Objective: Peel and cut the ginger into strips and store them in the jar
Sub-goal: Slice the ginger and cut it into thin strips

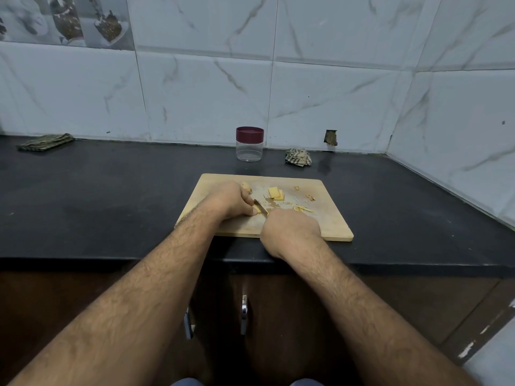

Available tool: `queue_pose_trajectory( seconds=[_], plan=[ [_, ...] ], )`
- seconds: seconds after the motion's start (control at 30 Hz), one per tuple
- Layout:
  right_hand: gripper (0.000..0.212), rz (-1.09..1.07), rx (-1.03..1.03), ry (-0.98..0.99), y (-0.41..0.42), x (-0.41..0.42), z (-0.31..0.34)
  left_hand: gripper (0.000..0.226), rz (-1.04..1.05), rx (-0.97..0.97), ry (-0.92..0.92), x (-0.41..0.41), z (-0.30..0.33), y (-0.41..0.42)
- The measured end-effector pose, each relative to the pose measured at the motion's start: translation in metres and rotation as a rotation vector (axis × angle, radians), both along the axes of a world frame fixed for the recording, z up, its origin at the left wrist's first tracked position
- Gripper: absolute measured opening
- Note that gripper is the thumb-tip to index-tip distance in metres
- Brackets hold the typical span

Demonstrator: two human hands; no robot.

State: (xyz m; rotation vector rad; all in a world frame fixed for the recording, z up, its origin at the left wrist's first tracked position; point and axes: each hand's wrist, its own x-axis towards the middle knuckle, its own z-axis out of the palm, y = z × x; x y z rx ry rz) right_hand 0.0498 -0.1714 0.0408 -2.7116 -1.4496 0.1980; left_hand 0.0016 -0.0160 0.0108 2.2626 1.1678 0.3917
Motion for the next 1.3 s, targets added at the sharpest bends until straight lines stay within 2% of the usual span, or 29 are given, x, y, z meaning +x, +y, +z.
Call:
queue_pose_trajectory(
  seconds=[0.47, 0.67, 0.93, 1.3],
  plan=[
    [0.036, 0.025, -0.071, -0.023, -0.027, -0.004, -0.001, 0.028, 0.003, -0.04, 0.0, 0.0, 0.002, 0.0],
    [0.028, 0.023, -0.029, -0.017, -0.043, -0.003, 0.003, 0.029, 0.012, -0.032, -0.009, 0.0, 0.001, -0.002],
    [0.033, 0.025, 0.034, 0.002, -0.022, -0.004, 0.008, 0.033, 0.04, 0.029, -0.02, -0.001, -0.002, -0.005],
    [0.033, 0.008, 0.018, -0.01, -0.007, -0.003, -0.001, 0.033, 0.015, 0.039, -0.009, -0.002, 0.0, -0.006]
  ],
)
